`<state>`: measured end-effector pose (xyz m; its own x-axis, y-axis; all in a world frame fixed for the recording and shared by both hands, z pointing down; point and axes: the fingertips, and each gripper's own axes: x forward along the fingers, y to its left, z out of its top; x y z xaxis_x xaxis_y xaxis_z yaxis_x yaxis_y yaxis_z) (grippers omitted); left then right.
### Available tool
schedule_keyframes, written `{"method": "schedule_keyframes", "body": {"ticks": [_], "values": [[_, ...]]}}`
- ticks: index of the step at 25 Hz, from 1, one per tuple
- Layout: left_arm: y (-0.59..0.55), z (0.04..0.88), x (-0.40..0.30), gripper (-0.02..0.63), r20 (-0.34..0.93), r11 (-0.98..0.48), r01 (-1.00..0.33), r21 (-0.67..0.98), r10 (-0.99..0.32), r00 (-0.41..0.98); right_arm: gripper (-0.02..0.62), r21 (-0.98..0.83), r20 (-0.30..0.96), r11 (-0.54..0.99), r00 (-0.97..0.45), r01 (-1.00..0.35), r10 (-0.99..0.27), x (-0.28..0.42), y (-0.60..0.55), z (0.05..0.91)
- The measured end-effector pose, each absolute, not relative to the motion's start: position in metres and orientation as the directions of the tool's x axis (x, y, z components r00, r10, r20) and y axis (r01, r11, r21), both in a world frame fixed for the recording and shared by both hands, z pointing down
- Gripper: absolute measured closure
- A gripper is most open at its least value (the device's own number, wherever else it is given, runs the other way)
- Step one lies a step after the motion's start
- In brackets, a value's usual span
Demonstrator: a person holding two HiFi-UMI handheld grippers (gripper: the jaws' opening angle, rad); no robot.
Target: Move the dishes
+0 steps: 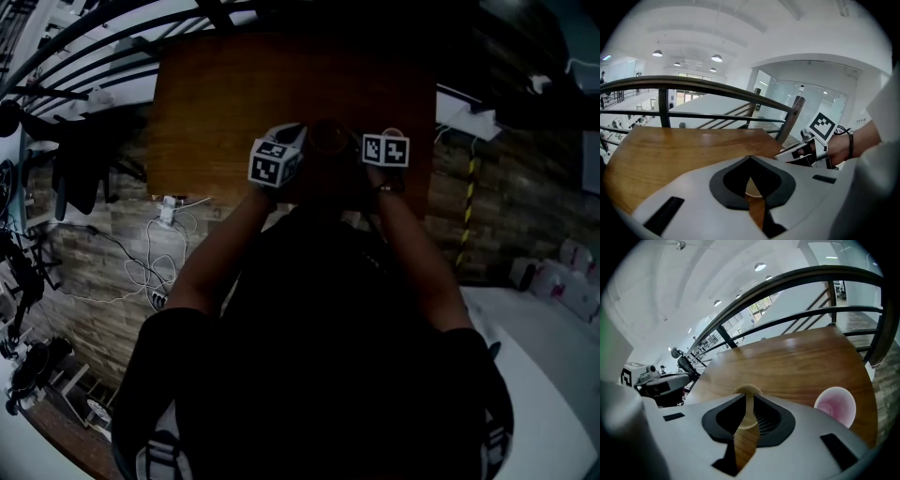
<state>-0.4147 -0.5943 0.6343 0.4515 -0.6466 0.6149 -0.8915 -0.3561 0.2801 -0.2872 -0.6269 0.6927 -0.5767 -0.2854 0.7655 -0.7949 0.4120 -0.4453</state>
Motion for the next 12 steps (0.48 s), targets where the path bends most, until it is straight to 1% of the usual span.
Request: {"method": "schedule_keyframes", "body": {"ticks": [3, 7, 12], "values": [[-0.603, 0.620, -0.419, 0.611, 0.594, -0.371, -0.888, 0.274, -0.661, 0.459, 0.538, -0.433, 0.747, 0.438, -0.586, -0.787, -0.314, -0.295, -0.632, 0.675], [-0.609, 0.607, -0.421, 0.611, 0.572, -0.394, -0.881, 0.263, -0.672, 0.471, 0.572, -0.419, 0.732, 0.470, -0.596, -0.777, -0.332, -0.303, -0.633, 0.659], [-0.603, 0.604, -0.418, 0.611, 0.563, -0.429, -0.863, 0.266, -0.658, 0.501, 0.583, -0.410, 0.725, 0.477, -0.595, -0.778, -0.348, -0.309, -0.629, 0.649]]}}
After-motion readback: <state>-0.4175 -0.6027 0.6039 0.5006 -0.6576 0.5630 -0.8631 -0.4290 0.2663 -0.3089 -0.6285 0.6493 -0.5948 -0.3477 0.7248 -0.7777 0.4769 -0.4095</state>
